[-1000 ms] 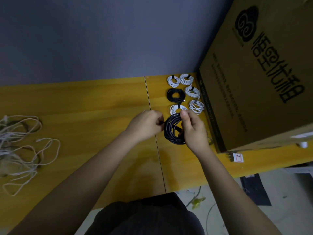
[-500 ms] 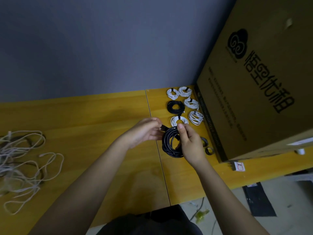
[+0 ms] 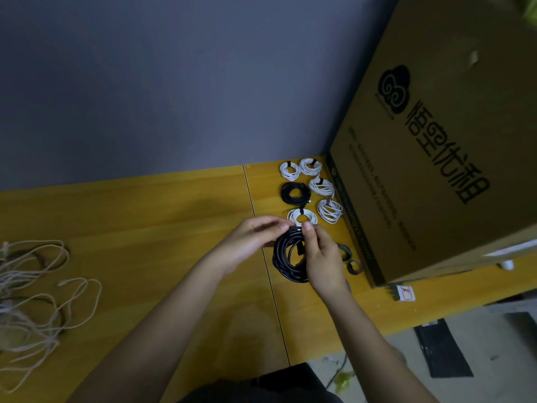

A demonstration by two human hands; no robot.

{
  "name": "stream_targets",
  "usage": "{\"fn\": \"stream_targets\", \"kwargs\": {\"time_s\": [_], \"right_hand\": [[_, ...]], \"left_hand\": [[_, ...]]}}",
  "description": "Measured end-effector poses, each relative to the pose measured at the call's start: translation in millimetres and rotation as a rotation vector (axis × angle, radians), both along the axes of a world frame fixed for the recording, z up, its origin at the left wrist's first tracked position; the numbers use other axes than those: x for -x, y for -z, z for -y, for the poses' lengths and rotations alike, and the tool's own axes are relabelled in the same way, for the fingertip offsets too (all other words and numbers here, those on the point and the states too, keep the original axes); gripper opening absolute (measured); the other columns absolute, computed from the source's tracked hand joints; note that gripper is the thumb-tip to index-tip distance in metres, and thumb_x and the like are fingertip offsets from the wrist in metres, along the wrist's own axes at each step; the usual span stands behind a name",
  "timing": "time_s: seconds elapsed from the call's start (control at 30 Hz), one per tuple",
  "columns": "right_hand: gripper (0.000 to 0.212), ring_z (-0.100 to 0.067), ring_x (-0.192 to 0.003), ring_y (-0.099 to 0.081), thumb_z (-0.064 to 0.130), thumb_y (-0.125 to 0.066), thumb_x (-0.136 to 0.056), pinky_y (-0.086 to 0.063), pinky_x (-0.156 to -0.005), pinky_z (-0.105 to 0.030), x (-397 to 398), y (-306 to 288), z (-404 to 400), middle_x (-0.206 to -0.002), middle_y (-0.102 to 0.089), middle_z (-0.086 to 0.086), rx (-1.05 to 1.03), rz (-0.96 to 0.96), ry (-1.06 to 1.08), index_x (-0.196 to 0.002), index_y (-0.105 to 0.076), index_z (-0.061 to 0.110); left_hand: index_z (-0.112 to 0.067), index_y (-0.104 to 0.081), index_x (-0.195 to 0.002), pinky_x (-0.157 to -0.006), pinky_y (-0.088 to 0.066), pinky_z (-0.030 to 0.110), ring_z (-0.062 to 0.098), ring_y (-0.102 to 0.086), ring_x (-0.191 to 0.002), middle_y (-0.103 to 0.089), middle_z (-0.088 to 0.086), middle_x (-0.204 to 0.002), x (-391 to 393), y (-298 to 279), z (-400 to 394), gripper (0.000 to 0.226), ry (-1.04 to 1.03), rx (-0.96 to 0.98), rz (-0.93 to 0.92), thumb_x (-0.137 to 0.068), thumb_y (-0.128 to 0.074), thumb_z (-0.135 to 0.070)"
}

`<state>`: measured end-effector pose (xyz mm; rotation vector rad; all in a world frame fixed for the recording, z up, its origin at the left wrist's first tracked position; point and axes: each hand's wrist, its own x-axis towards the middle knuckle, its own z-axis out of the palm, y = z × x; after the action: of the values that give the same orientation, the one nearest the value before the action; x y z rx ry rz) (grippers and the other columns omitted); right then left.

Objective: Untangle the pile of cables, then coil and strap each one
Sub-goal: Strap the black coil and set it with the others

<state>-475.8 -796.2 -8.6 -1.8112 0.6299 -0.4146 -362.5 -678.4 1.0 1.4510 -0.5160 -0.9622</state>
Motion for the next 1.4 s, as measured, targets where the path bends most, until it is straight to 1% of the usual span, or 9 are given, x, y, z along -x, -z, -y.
{"fn": "stream_targets", "kwargs": {"time_s": [0.17,0.43,0.57,0.67,0.87,1.1,1.17,1.23,1.4], "right_hand": [[0.04,0.001,-0.066,-0.054,0.052,-0.036,-0.092,-0.038,-0.061,-0.013,-1,2,-4,-0.07,-0.061,0.02,-0.031,-0.006,-0.002,-0.095,-0.063,0.023],[0.035,-0.001,-0.06,-0.051,0.051,-0.035,-0.095,-0.037,-0.056,-0.015,-3,0,-6,-0.067,-0.059,0.016,-0.027,-0.015,0.007,-0.09,-0.059,0.026],[0.04,-0.005,-0.067,-0.054,0.05,-0.034,-0.096,-0.04,-0.06,-0.017,-2,1,-5,-0.074,-0.06,0.005,-0.049,-0.013,0.023,-0.092,-0.059,0.02],[0.039,-0.016,-0.077,-0.058,0.045,-0.032,-0.099,-0.044,-0.067,-0.027,-2,1,-5,-0.084,-0.063,-0.005,-0.071,-0.007,0.016,-0.094,-0.059,0.017],[0.032,-0.013,-0.072,-0.055,0.041,-0.028,-0.102,-0.043,-0.067,-0.028,-5,4,-5,-0.083,-0.06,0.0,-0.081,-0.025,0.003,-0.102,-0.055,0.025],[0.015,-0.003,-0.073,-0.054,0.039,-0.03,-0.1,-0.041,-0.061,-0.015,2,3,-5,-0.091,-0.055,0.01,0.044,0.041,-0.035,-0.109,-0.039,0.045],[0.016,0.008,-0.096,-0.048,0.029,-0.034,-0.101,-0.039,-0.076,-0.007,5,4,-8,-0.111,-0.046,0.006,0.187,0.077,-0.037,-0.113,-0.039,0.038],[0.019,0.014,-0.108,-0.039,0.015,-0.04,-0.1,-0.032,-0.086,-0.002,7,5,-8,-0.118,-0.041,-0.003,0.334,0.13,-0.021,-0.117,-0.048,0.017],[0.017,0.002,-0.109,-0.046,0.008,-0.056,-0.094,-0.033,-0.09,-0.004,6,-1,-4,-0.114,-0.047,0.001,0.478,0.167,-0.041,-0.111,-0.061,0.008]], "left_hand": [[-0.014,-0.066,-0.114,-0.104,-0.045,0.042,0.022,-0.062,-0.113,-0.069,0.008,-0.116,6,4,5,0.048,-0.015,0.009,-0.116,-0.077,-0.061,-0.044],[-0.015,-0.064,-0.106,-0.069,-0.055,0.023,0.016,-0.068,-0.086,-0.07,0.005,-0.1,3,5,7,0.04,-0.088,0.062,-0.225,-0.08,-0.058,-0.045],[-0.015,-0.066,-0.109,-0.08,-0.052,0.023,0.016,-0.066,-0.099,-0.071,0.003,-0.106,3,4,0,0.044,0.002,0.092,-0.24,-0.079,-0.067,-0.047],[-0.02,-0.066,-0.114,-0.091,-0.052,0.026,0.016,-0.065,-0.107,-0.071,0.0,-0.112,5,6,-2,0.035,0.037,0.04,-0.131,-0.081,-0.074,-0.027],[-0.014,-0.07,-0.1,-0.073,-0.049,0.016,0.007,-0.065,-0.077,-0.073,0.0,-0.081,15,7,6,0.018,-0.089,0.038,-0.125,-0.093,-0.056,-0.005],[-0.011,-0.069,-0.099,-0.072,-0.051,0.016,0.009,-0.067,-0.08,-0.073,0.002,-0.083,15,5,10,0.02,-0.142,0.137,-0.22,-0.094,-0.053,0.0],[-0.013,-0.07,-0.096,-0.074,-0.051,0.017,0.012,-0.064,-0.08,-0.071,0.003,-0.081,16,6,11,0.021,-0.146,0.121,-0.188,-0.094,-0.053,-0.001],[-0.015,-0.072,-0.093,-0.075,-0.05,0.02,0.014,-0.06,-0.08,-0.07,0.003,-0.08,17,7,11,0.022,-0.143,0.11,-0.162,-0.095,-0.053,-0.003],[-0.016,-0.072,-0.091,-0.075,-0.047,0.023,0.013,-0.057,-0.077,-0.063,0.008,-0.084,16,6,12,0.021,-0.139,0.107,-0.142,-0.096,-0.053,-0.007]]}}
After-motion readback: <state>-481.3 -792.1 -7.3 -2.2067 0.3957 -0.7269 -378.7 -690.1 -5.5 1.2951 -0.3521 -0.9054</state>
